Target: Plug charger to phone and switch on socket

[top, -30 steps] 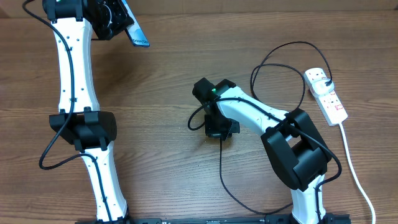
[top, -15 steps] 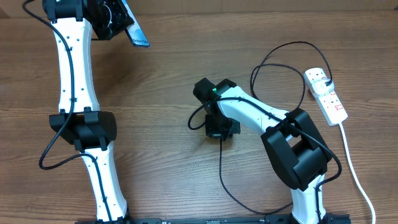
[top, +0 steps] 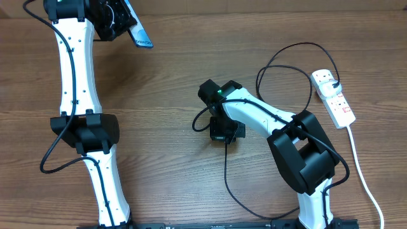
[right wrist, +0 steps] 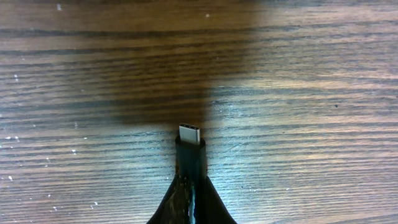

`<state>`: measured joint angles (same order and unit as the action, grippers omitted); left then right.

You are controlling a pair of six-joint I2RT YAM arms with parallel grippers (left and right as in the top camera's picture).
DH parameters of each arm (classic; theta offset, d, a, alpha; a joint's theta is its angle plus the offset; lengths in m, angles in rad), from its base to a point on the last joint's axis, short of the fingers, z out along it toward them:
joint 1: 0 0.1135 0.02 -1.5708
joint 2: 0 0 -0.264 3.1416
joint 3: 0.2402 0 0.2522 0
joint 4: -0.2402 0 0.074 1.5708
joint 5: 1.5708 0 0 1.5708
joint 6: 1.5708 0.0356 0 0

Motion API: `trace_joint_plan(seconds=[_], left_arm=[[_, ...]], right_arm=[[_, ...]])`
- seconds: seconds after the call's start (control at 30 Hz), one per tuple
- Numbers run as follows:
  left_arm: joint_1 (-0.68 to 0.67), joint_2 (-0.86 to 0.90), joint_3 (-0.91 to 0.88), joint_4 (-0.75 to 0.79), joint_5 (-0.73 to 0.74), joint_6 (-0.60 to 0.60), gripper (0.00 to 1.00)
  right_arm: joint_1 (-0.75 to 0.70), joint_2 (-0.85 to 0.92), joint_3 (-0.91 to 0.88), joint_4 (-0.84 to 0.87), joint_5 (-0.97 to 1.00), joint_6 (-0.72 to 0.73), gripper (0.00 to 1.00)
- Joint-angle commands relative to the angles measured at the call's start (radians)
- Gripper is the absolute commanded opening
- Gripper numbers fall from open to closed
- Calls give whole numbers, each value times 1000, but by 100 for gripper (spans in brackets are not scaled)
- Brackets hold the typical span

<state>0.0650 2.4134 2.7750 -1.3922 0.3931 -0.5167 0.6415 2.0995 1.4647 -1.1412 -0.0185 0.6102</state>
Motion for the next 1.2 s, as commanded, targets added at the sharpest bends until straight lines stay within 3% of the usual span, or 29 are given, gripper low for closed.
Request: trace_joint_plan(seconds=[0.0,0.13,0.33,0.57,0.7,0.9,1.17], left_arm=[[-7,-33,21,5,31,23,4],[-7,-33,21,24,107,50,4],[-6,-33,21,159,503,175,4],[-7,-33,21,288,811,208,4],[-7,-33,21,383,980,207,4],[-12,-33,21,422,1076,198,4],[-34,-33,21,422,1090,169,4]], right_arm=[[-16,22,-2,3,-3,10,4],[-32,19,43,-12,-66,-18,4],[-66,-32,168,-36,-230,-182,4],[-76,-166,254,-27,-381,-353,4],[-76,-276,279,5,-383,-357,4],[-76,-370,299,87,-383,-352,4],[-55,-385,300,182,-304,-292,4]])
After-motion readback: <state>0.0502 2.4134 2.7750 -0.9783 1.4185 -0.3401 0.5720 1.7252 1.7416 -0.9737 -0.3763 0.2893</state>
